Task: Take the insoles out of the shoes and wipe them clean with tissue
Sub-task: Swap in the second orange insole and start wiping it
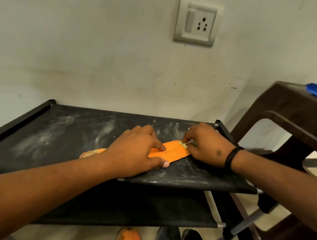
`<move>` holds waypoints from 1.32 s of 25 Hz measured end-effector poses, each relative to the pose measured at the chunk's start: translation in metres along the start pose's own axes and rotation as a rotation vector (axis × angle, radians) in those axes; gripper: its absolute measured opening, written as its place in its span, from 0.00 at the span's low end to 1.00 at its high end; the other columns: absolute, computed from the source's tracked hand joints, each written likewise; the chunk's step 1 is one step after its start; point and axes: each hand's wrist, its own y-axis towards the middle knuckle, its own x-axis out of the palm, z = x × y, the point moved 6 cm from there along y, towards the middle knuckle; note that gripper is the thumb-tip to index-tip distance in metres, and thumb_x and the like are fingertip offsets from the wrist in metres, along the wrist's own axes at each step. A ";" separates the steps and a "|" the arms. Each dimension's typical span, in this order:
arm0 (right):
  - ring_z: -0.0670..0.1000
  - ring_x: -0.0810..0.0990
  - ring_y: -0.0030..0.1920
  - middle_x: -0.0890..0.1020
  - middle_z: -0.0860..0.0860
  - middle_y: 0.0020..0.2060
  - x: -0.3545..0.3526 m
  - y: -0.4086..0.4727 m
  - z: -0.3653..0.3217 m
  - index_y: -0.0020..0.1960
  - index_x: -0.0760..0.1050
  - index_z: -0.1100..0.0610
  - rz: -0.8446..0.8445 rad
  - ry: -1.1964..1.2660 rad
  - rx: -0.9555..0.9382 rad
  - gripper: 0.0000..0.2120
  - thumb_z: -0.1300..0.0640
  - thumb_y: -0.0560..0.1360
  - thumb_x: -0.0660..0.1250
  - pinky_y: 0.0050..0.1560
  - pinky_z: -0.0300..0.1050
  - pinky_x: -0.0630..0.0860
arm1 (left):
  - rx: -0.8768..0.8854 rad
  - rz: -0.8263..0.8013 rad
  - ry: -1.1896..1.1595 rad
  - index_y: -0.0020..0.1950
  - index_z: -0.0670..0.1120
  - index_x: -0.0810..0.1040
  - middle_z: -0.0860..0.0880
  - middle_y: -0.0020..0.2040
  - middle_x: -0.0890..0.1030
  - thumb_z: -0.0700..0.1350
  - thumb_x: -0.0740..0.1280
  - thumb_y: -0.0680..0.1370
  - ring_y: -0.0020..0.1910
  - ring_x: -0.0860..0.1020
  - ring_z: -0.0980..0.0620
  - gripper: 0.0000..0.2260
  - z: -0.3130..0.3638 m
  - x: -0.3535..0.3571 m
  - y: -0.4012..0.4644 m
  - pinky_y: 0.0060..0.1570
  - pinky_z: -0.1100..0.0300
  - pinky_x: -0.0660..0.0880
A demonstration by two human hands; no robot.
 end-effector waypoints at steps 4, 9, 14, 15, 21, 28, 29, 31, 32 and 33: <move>0.52 0.74 0.53 0.78 0.50 0.50 -0.005 -0.010 -0.008 0.53 0.84 0.51 0.005 -0.067 -0.030 0.10 0.51 0.76 0.65 0.54 0.52 0.76 | -0.038 -0.043 -0.061 0.69 0.64 0.76 0.54 0.56 0.71 0.69 0.65 0.75 0.59 0.70 0.51 0.24 -0.004 -0.001 0.000 0.58 0.50 0.72; 0.51 0.82 0.47 0.83 0.49 0.42 -0.006 0.010 -0.005 0.45 0.84 0.53 0.028 0.124 0.142 0.06 0.61 0.74 0.69 0.47 0.42 0.76 | -0.031 0.030 -0.098 0.65 0.56 0.82 0.56 0.55 0.77 0.65 0.69 0.75 0.52 0.73 0.56 0.22 -0.006 -0.004 -0.007 0.51 0.57 0.73; 0.49 0.81 0.47 0.84 0.50 0.45 0.003 0.007 -0.020 0.46 0.84 0.55 0.014 0.139 0.099 0.05 0.62 0.74 0.69 0.51 0.45 0.78 | -0.061 0.073 -0.169 0.56 0.53 0.86 0.57 0.55 0.82 0.65 0.73 0.70 0.50 0.78 0.58 0.22 -0.010 -0.008 -0.011 0.49 0.57 0.77; 0.47 0.80 0.44 0.84 0.49 0.43 0.002 0.005 -0.018 0.46 0.84 0.55 -0.002 0.159 0.094 0.04 0.61 0.74 0.70 0.49 0.42 0.78 | -0.058 0.074 -0.176 0.56 0.53 0.86 0.57 0.55 0.82 0.65 0.73 0.70 0.51 0.79 0.57 0.22 -0.011 -0.008 -0.011 0.50 0.55 0.78; 0.45 0.78 0.40 0.80 0.45 0.38 0.004 -0.002 -0.002 0.48 0.82 0.52 0.031 0.191 0.164 0.02 0.55 0.75 0.71 0.42 0.36 0.71 | -0.043 0.062 -0.177 0.55 0.53 0.86 0.58 0.54 0.83 0.65 0.72 0.72 0.48 0.77 0.60 0.20 -0.011 -0.006 -0.010 0.44 0.61 0.74; 0.45 0.80 0.49 0.85 0.48 0.50 0.006 -0.003 -0.028 0.52 0.85 0.55 -0.024 0.267 0.062 0.07 0.56 0.76 0.71 0.53 0.38 0.73 | -0.041 0.062 -0.161 0.57 0.54 0.86 0.58 0.55 0.82 0.65 0.71 0.72 0.51 0.79 0.58 0.21 -0.010 -0.006 -0.010 0.50 0.56 0.78; 0.45 0.81 0.50 0.85 0.48 0.50 0.007 -0.005 -0.031 0.52 0.85 0.55 -0.044 0.272 0.037 0.07 0.56 0.75 0.72 0.56 0.39 0.74 | -0.038 0.065 -0.158 0.57 0.54 0.86 0.58 0.55 0.82 0.65 0.71 0.72 0.51 0.79 0.57 0.21 -0.010 -0.006 -0.009 0.50 0.55 0.78; 0.46 0.81 0.52 0.85 0.49 0.51 0.005 0.000 -0.022 0.52 0.85 0.54 -0.035 0.223 0.080 0.08 0.54 0.75 0.72 0.59 0.44 0.76 | -0.039 0.058 -0.158 0.57 0.53 0.86 0.58 0.56 0.81 0.65 0.71 0.73 0.52 0.79 0.57 0.21 -0.009 -0.005 -0.009 0.51 0.54 0.79; 0.48 0.81 0.52 0.85 0.50 0.51 0.004 0.003 -0.016 0.53 0.84 0.55 -0.014 0.176 0.128 0.08 0.53 0.76 0.71 0.59 0.46 0.77 | -0.039 0.057 -0.157 0.57 0.53 0.86 0.57 0.56 0.81 0.65 0.71 0.73 0.52 0.78 0.57 0.21 -0.010 -0.005 -0.009 0.52 0.53 0.79; 0.49 0.82 0.52 0.85 0.51 0.52 0.004 0.004 -0.012 0.53 0.84 0.55 0.008 0.131 0.170 0.08 0.54 0.77 0.70 0.57 0.47 0.78 | -0.037 0.057 -0.154 0.57 0.53 0.86 0.57 0.56 0.81 0.66 0.70 0.73 0.52 0.78 0.57 0.21 -0.009 -0.005 -0.009 0.52 0.53 0.79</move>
